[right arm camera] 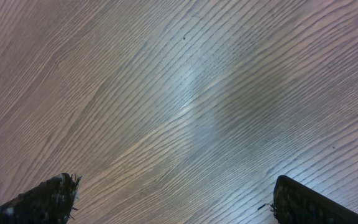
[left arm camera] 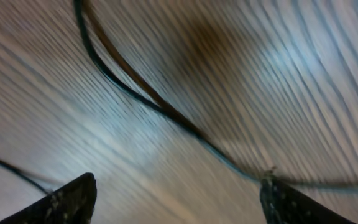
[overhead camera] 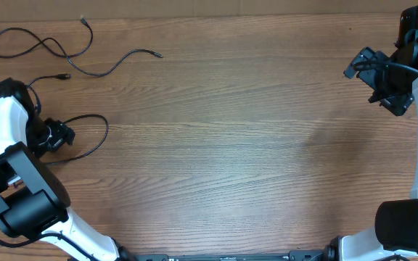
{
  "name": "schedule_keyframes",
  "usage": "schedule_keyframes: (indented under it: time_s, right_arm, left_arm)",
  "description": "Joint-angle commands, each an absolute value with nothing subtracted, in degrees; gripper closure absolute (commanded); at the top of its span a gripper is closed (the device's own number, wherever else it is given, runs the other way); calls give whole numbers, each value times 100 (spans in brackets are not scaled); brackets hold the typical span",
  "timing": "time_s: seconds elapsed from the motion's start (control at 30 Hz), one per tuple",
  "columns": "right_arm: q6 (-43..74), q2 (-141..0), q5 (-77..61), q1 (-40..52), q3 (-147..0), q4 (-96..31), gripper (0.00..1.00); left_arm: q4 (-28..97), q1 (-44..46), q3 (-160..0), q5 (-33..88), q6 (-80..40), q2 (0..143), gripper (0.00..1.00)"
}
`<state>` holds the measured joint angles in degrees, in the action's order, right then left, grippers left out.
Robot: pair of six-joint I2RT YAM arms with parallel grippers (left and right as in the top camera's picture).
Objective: Untangle cables
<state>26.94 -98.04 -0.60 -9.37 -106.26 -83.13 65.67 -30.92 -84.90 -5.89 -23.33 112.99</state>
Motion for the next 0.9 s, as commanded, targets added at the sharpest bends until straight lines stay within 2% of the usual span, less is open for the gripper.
schedule_keyframes:
  time_s: [0.0, 0.13, 0.3, 0.37, 0.5, 0.87]
  right_arm:
    - [2672, -9791, -5, -939, -10608, -8285, 0]
    - [2672, -9791, -5, -939, -10608, -8285, 0]
    - [2672, -9791, -5, -939, -10608, -8285, 0]
    - [2672, -9791, -5, -939, -10608, -8285, 0]
    - [2670, -9791, -5, -939, -10608, -8283, 0]
    - [2672, -9791, -5, -941, -10608, -8285, 0]
  left_arm:
    - [6123, -3280, -8134, -790, -2862, 11314, 11]
    - [5561, -3413, -7826, -725, -3107, 11314, 11]
    - [5118, -3529, -7686, -521, -3155, 11314, 18]
    - [5028, -3548, -7684, -436, -3155, 11314, 27]
    - [4899, -3551, -7658, -331, -3153, 11314, 36]
    - [4576, -3579, -7273, -366, -3179, 11314, 42]
